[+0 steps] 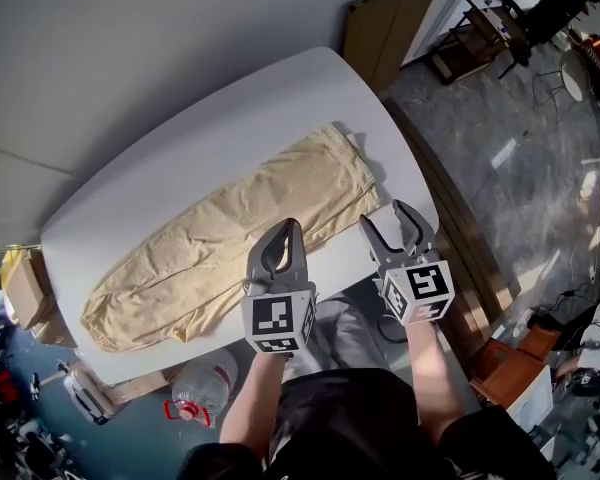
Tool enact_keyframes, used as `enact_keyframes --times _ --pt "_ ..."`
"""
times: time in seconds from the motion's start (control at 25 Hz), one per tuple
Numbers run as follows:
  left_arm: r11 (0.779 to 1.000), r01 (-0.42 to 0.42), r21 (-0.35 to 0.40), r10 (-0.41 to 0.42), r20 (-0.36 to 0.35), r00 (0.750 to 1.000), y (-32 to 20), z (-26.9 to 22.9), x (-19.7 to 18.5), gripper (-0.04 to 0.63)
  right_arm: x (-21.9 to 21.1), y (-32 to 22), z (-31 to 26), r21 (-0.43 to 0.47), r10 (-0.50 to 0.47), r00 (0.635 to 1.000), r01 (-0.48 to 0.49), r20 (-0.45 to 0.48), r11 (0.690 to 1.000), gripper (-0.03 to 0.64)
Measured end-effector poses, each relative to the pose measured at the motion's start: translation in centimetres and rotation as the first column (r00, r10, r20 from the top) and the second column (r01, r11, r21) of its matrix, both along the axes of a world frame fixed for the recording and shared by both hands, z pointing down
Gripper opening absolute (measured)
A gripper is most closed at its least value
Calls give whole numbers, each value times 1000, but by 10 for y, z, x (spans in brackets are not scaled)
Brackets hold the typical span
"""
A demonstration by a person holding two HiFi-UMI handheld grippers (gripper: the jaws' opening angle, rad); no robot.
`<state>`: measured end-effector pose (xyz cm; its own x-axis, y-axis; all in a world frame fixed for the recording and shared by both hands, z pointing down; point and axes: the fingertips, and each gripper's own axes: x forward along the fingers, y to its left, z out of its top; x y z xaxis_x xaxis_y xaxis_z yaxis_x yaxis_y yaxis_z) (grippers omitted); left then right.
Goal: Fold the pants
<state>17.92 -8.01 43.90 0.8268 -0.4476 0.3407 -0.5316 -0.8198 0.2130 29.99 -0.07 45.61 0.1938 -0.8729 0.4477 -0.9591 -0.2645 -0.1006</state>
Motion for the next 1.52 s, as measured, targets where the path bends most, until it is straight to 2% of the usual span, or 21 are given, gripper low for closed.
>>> enact_keyframes --times 0.12,0.24,0.36,0.44,0.68,0.84,1.04,1.28,1.52 --pt "1000 25 -3 -25 9 1000 -10 19 12 5 17 -10 33 -53 7 999 -4 54 999 278" --pt "1000 15 -27 -15 27 1000 -11 37 24 5 30 -11 61 -112 34 996 -24 84 993 281" --pt "999 24 -40 -22 54 998 -14 51 31 5 41 -11 89 -200 58 993 -37 101 979 318" --pt "999 32 -44 -29 79 996 -18 62 34 5 45 -15 106 -241 65 990 -33 127 970 319" --pt "996 39 -80 -29 120 992 -26 92 48 5 56 -26 137 -309 71 980 -10 188 951 318" --pt "994 32 -101 -18 138 990 -26 104 54 5 57 -31 148 -333 62 979 6 196 943 308" --pt "991 25 -134 -4 151 989 -18 115 57 5 56 -28 158 -386 31 981 46 191 921 213" --pt "985 53 -164 -27 159 987 -15 121 50 5 47 -33 158 -391 -17 980 94 197 916 81" --pt "986 45 -163 -18 163 987 -16 123 46 5 45 -32 155 -359 2 976 79 219 930 55"
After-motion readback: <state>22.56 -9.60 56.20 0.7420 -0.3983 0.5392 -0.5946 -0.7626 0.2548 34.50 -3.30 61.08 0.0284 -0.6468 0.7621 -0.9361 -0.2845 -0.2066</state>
